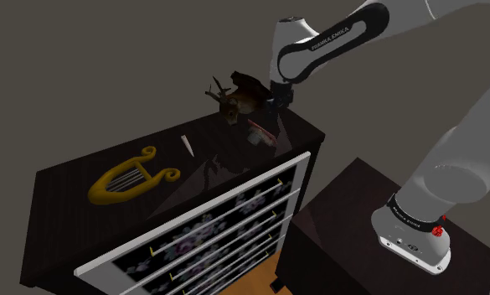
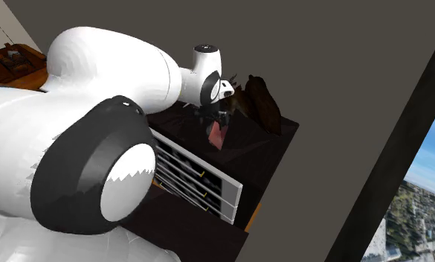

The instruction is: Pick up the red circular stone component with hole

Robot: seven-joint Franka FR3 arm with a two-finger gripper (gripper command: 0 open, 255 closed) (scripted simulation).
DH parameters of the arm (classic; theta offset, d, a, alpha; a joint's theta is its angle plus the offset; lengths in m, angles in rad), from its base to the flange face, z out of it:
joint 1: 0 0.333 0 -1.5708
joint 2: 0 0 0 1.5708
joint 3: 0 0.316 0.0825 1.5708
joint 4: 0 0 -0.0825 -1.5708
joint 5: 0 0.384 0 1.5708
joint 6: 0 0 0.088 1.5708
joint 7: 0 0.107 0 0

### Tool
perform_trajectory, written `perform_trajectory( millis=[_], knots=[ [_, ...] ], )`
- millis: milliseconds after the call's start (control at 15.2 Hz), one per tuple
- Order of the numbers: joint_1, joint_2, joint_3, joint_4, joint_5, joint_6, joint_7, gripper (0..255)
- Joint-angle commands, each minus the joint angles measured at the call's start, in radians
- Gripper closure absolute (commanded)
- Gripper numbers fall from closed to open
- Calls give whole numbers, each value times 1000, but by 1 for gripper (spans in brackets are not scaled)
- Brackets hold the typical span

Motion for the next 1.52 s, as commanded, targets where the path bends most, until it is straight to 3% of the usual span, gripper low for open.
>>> perform_trajectory(
  millis=[0,330,924,990,1452],
  knots=[
    [2,77,2,51,-10,23,5,0],
    [18,266,8,176,-41,79,32,0],
    [22,334,3,156,-52,167,40,0],
    [23,335,4,159,-52,165,41,255],
    [23,334,4,158,-52,165,41,255]
  ],
)
